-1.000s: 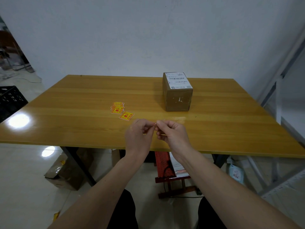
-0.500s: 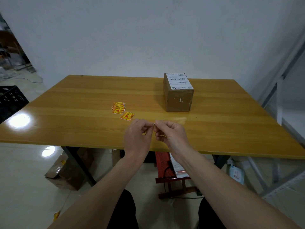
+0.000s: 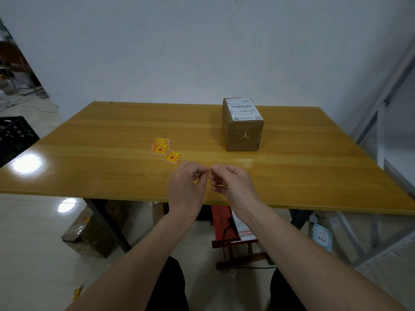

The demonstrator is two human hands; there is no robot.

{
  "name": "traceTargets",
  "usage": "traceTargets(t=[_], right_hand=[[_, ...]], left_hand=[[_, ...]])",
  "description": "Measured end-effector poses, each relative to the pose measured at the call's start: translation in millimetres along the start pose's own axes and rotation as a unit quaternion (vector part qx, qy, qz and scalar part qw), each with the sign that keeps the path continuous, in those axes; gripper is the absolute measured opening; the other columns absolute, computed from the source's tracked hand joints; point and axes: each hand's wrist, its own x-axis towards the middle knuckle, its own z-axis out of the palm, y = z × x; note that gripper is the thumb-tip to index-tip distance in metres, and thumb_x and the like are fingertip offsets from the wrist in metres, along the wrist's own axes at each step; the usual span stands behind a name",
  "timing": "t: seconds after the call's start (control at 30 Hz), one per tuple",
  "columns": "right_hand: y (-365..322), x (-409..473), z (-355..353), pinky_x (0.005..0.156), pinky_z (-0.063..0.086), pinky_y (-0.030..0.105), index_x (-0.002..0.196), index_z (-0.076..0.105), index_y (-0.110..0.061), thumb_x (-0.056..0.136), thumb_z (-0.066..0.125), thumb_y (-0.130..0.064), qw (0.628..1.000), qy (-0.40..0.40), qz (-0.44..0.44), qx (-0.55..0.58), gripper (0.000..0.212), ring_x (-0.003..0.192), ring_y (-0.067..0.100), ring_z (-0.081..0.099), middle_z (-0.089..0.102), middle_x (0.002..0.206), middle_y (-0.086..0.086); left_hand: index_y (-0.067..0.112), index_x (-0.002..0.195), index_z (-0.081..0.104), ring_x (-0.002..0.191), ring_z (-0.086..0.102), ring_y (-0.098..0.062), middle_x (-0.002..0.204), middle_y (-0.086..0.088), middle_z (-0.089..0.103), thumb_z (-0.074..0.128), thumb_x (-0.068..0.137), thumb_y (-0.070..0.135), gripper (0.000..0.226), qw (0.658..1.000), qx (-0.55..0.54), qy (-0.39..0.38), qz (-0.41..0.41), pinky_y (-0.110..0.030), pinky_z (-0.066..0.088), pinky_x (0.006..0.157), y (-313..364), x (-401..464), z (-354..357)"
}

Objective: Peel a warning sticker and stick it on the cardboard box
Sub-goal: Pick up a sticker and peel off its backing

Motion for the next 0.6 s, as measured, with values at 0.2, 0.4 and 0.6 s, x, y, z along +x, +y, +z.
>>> traceTargets(t=[0.2, 0.4, 0.6], right_hand=[[0.8, 1.1, -0.1, 0.058, 0.048, 0.024, 0.073, 0.067, -0.008, 0.084, 0.065, -0.009, 1.0, 0.009, 0.001, -0.008, 0.012, 0.059, 0.013, 0.052, 0.06, 0.065, 0.005], [0.9, 0.6, -0.7, 0.058, 0.046, 0.024, 0.068, 0.065, -0.009, 0.085, 0.064, -0.008, 1.0, 0.007, 0.002, -0.022, 0.017, 0.057, 0.012, 0.051, 0.058, 0.063, 0.004], [1.2, 1.0, -1.6, 0.059, 0.045, 0.025, 0.064, 0.063, -0.01, 0.085, 0.063, -0.008, 0.999, 0.011, 0.002, -0.04, 0.021, 0.055, 0.011, 0.049, 0.053, 0.06, 0.004]], left_hand=[[0.014, 0.074, 0.069, 0.067, 0.059, -0.018, 0.077, -0.005, 0.066, 0.071, 0.077, 0.008, 0.007, 1.0, 0.012, -0.006, 0.008, -0.034, 0.052, 0.061, 0.5, -0.6, 1.0], [0.014, 0.076, 0.069, 0.068, 0.058, -0.015, 0.079, -0.004, 0.066, 0.07, 0.078, 0.009, 0.006, 1.0, 0.019, -0.013, 0.007, -0.031, 0.051, 0.061, 1.9, -2.9, 0.8], [0.016, 0.078, 0.069, 0.069, 0.057, -0.014, 0.08, -0.003, 0.066, 0.07, 0.079, 0.01, 0.006, 1.0, 0.013, -0.025, 0.002, -0.02, 0.045, 0.059, 2.9, -3.7, 1.4]])
